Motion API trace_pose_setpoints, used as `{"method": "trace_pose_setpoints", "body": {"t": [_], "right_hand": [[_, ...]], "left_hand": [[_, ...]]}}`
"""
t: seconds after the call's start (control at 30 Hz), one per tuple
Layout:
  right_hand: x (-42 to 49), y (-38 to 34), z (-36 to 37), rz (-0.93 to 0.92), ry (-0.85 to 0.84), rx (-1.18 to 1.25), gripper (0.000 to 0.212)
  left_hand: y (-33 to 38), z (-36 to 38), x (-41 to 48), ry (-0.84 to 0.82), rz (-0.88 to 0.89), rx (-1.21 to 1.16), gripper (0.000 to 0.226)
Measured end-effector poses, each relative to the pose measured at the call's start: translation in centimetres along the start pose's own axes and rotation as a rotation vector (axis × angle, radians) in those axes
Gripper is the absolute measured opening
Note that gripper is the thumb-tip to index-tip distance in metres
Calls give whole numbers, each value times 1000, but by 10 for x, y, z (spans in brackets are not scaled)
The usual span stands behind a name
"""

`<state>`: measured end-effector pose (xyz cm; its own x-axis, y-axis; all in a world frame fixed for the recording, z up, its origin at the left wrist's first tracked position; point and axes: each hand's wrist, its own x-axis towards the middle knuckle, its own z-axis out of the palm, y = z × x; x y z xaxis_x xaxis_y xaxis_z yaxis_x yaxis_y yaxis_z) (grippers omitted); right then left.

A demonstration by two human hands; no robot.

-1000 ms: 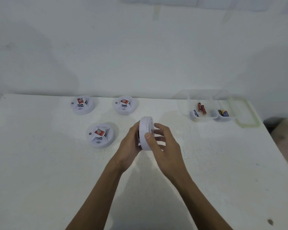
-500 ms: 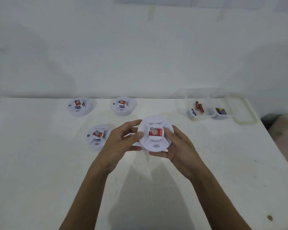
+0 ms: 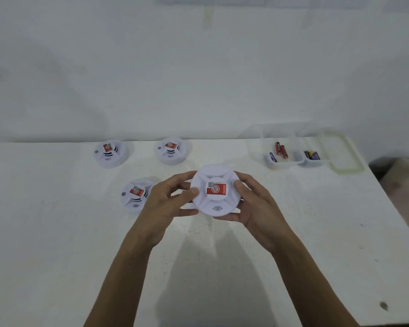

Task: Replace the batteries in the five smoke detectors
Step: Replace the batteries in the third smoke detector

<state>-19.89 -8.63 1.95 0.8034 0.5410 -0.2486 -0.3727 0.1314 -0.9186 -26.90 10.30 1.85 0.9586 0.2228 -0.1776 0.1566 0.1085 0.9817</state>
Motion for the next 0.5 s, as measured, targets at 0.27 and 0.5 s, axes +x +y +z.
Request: {"method": "trace_pose_setpoints", "body": {"t": [0.27,0.5], "right_hand": [[-1,4,0,10,1,29,33],[-2,5,-1,22,3,39,37]], "left_hand": [[-3,0,-2,3,1,5,32],[-3,0,-3,8,1,21,32]]}}
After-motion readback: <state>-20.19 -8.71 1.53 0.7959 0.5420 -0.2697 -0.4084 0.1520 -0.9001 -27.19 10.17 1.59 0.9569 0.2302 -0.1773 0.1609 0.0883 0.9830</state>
